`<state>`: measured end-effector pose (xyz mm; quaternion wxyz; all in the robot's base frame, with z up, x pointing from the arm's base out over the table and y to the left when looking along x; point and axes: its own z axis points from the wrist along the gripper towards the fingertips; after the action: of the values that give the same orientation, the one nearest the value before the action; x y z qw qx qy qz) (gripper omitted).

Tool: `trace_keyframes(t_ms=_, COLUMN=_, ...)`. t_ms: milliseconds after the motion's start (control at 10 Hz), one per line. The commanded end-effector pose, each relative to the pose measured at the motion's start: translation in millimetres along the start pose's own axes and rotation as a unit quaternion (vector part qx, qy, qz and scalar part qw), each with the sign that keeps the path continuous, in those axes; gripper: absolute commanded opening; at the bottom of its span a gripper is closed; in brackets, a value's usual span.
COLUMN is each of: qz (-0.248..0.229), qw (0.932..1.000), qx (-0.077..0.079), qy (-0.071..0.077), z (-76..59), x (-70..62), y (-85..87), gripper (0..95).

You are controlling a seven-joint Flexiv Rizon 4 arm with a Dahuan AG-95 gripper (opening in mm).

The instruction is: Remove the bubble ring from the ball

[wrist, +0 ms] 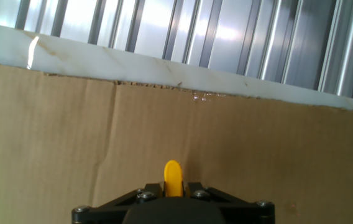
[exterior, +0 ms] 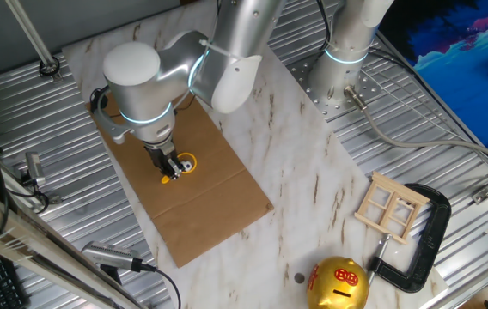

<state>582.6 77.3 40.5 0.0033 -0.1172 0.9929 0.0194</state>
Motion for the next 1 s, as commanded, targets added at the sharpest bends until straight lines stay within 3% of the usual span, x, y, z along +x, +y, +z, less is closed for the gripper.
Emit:
trace_keyframes(t_ms=100, qz=-0.002, qw=1.0, qx=-0.001, qy=0.001, z=-1.4, x=-0.2, y=-0.6, gripper=0.0)
trace_keyframes(t_ms=1000, qz=-0.024, qw=0.9996, qx=-0.011, qy=0.009, z=-15.9, x=3.6, y=-23.1, gripper=0.0)
